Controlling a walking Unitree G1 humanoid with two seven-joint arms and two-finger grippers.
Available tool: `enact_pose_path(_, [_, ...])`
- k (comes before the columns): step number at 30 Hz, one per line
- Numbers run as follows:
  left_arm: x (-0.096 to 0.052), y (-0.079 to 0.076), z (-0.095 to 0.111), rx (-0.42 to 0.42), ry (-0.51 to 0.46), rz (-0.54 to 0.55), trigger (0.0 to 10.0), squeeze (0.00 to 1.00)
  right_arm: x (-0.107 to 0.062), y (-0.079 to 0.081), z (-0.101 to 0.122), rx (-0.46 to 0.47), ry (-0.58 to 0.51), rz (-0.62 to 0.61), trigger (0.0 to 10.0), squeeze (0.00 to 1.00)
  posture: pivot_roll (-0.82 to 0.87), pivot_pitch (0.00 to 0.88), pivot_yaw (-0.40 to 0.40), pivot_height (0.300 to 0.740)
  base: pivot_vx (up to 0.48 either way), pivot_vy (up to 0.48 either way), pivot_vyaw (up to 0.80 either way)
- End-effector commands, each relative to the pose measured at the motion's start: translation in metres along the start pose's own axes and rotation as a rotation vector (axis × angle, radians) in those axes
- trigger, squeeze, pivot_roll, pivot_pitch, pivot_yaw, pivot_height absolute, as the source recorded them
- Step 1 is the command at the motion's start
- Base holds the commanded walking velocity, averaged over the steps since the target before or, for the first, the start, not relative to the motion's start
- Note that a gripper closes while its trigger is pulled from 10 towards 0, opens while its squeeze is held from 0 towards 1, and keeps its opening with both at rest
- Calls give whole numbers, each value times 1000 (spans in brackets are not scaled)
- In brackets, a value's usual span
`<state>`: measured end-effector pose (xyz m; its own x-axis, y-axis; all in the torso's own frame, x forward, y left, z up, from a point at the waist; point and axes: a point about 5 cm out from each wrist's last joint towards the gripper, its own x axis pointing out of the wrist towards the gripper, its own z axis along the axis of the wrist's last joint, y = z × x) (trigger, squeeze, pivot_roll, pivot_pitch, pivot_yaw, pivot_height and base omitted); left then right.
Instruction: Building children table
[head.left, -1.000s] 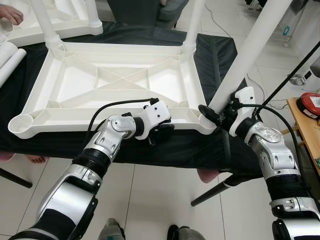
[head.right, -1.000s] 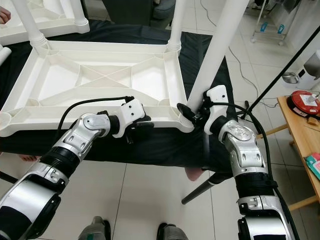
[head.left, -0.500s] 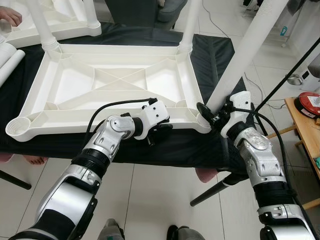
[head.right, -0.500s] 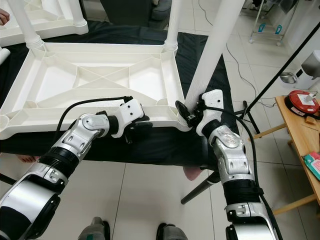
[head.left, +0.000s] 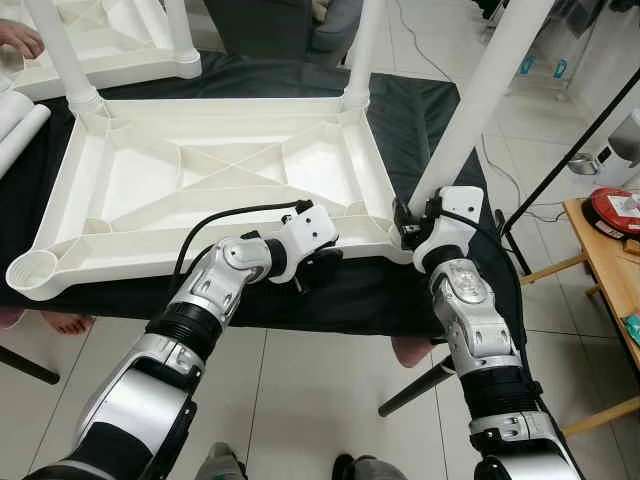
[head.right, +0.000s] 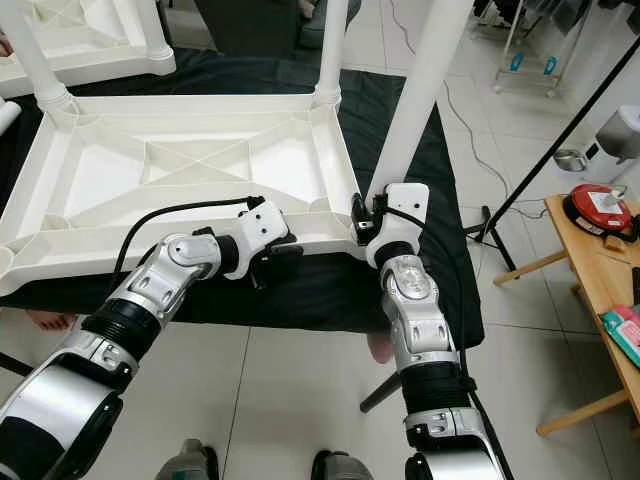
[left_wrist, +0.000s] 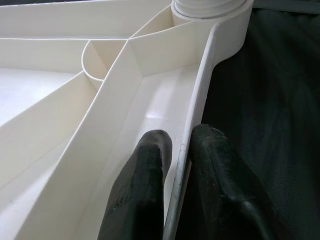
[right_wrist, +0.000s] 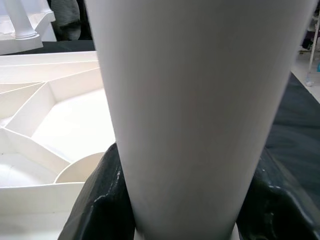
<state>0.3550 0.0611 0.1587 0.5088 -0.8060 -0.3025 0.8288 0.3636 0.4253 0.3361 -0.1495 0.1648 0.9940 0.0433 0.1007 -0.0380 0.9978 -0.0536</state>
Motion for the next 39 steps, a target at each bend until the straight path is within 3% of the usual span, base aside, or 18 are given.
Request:
enact_pose_path(1, [-1,-4,-1,18,3,-30,10000,0,-28,-13,-75,-58,383,-122,0,0,147,171,-3,740,0,0,0])
enact_pose_path(5, [0,-4,0,17,2,-29,10000,0,-30,-16,-77,-75,401,-222,0,0,145,171,-4,740,0,0,0])
enact_pose_path(7, [0,-4,0,17,1,-28,10000,0,-35,-20,-80,-69,398,-376,0,0,145,171,-5,740,0,0,0])
enact_pose_path(13, [0,-4,-1,15,4,-26,10000,0,-49,-19,-89,-43,431,-581,0,0,146,171,-7,740,0,0,0])
enact_pose_path(18, [0,-4,-1,15,5,-26,10000,0,-50,-16,-90,-13,433,-595,0,0,146,171,-7,740,0,0,0])
enact_pose_path(19, [0,-4,-1,16,5,-26,10000,0,-46,-13,-88,5,413,-559,3608,0,146,171,-7,740,0,0,0])
enact_pose_path(20, [0,-4,-1,16,5,-26,10000,0,-46,-13,-88,5,413,-559,3608,0,146,171,-7,740,0,0,0])
enact_pose_path(21, [0,-4,-1,16,5,-26,10000,0,-43,-10,-85,15,398,-532,10000,0,146,171,-7,740,0,0,0])
enact_pose_path(22, [0,-4,-1,16,5,-26,10000,0,-43,-10,-85,15,398,-532,10000,0,146,171,-7,740,0,0,0])
enact_pose_path(23, [0,-4,-1,16,4,-26,10000,0,-39,-8,-82,27,373,-493,10000,408,146,171,-7,740,0,0,0])
enact_pose_path(24, [0,-4,-1,16,4,-26,10000,0,-39,-8,-82,27,373,-493,10000,408,146,171,-7,740,0,0,0])
enact_pose_path(25, [0,-4,-1,16,5,-26,10000,0,-34,-4,-76,59,337,-443,10000,1000,146,171,-7,740,0,0,0])
enact_pose_path(27, [0,-4,-1,15,5,-25,10000,0,-26,2,-63,104,259,-355,10000,1000,146,171,-7,740,0,0,0])
enact_pose_path(30, [0,-4,-1,15,5,-25,10000,0,-24,4,-59,113,233,-329,10000,1000,146,171,-7,740,0,0,0])
enact_pose_path(31, [0,-4,-1,15,5,-24,10000,0,-20,9,-47,147,163,-252,10000,0,149,173,-6,740,0,0,0])
enact_pose_path(32, [0,-4,-1,15,5,-24,10000,0,-20,9,-47,147,163,-252,10000,0,149,173,-6,740,0,0,0])
enact_pose_path(34, [-1,-4,-1,15,6,-23,10000,0,-15,16,-16,154,7,-91,10000,0,149,173,-6,740,0,0,0])
enact_pose_path(39, [-1,-4,-1,15,6,-24,10000,0,-13,17,8,94,-103,28,10000,0,147,172,-5,740,0,0,0])
